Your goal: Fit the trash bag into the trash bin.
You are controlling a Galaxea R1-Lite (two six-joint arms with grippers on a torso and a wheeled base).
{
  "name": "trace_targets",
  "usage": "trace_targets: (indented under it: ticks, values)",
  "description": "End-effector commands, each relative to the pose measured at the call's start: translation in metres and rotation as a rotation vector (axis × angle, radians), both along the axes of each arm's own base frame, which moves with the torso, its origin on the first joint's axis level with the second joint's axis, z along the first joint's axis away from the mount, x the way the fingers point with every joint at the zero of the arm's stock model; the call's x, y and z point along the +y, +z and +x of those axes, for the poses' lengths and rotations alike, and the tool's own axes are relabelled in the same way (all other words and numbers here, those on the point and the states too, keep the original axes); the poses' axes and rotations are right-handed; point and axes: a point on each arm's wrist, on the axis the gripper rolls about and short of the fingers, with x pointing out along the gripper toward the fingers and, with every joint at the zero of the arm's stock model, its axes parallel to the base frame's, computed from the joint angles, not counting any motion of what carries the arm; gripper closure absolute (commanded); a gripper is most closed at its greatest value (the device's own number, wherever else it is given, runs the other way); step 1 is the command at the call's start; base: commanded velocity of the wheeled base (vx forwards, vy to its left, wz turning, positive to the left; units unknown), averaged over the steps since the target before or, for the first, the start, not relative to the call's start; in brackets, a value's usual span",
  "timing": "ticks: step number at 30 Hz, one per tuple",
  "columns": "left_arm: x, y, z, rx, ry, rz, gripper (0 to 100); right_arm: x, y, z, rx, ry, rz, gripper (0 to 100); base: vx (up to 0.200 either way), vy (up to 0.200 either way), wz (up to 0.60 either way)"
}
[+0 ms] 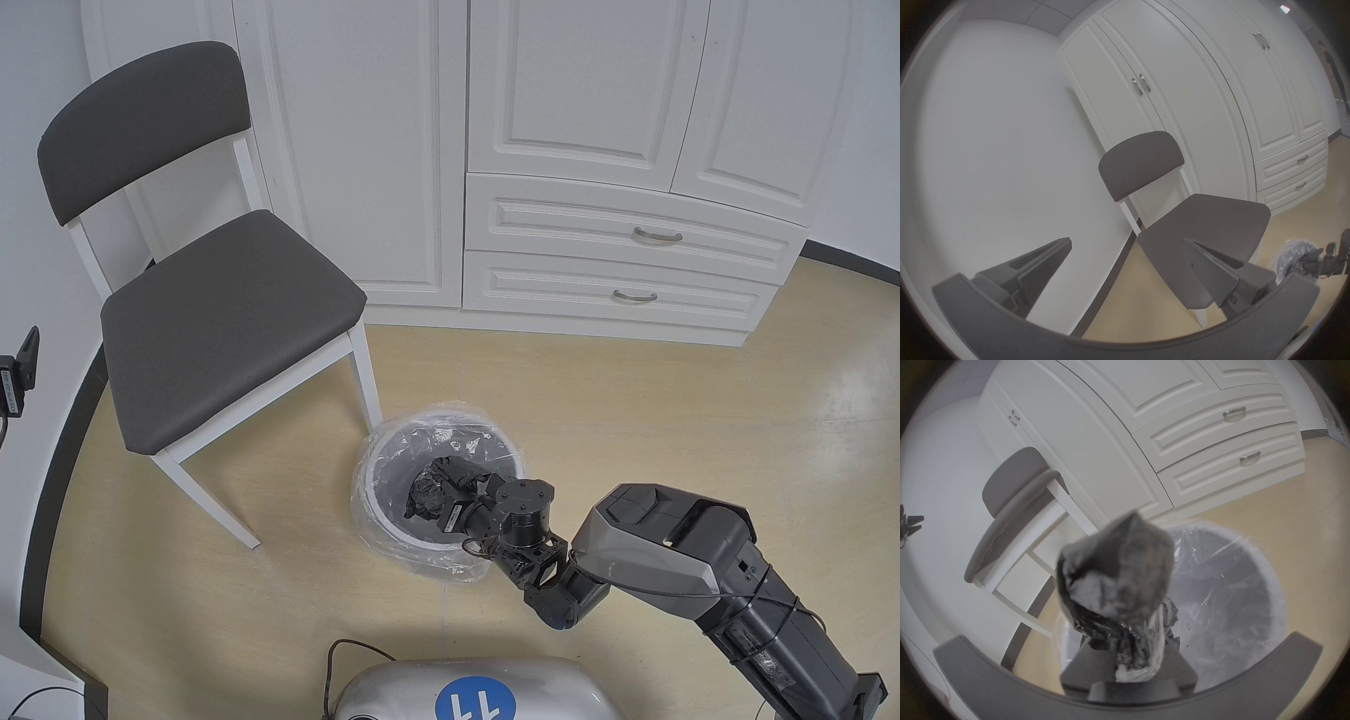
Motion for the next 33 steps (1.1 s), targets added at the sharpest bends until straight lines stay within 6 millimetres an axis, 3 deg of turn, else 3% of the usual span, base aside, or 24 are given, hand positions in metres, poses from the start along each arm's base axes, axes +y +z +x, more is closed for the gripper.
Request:
trace_targets:
  ticks: [1, 6, 13, 22, 33]
  values:
    - [0.001, -0.002, 0.002, 0.01, 0.002, -0.002, 0, 0.001, 0.001, 0.001, 0.016, 0.0, -0.008, 100, 0.0, 0.0, 0.0]
    - [0.001, -0.003, 0.002, 0.016, 0.002, -0.002, 0, 0.006, 0.012, 0.009, -0.049, -0.022, 0.045, 100, 0.0, 0.0, 0.0]
    - [-0.001, -0.003, 0.003, 0.016, -0.007, -0.004, 0, 0.009, 0.005, 0.021, -0.09, -0.087, 0.068, 100, 0.0, 0.0, 0.0]
    - [0.0, -0.004, 0.004, 0.019, -0.008, -0.006, 0, 0.007, -0.003, 0.012, -0.06, -0.08, 0.016, 100, 0.0, 0.0, 0.0]
    - [0.0, -0.005, 0.004, 0.022, -0.008, -0.006, 0, 0.001, 0.002, 0.007, 0.052, -0.067, -0.046, 100, 0.0, 0.0, 0.0]
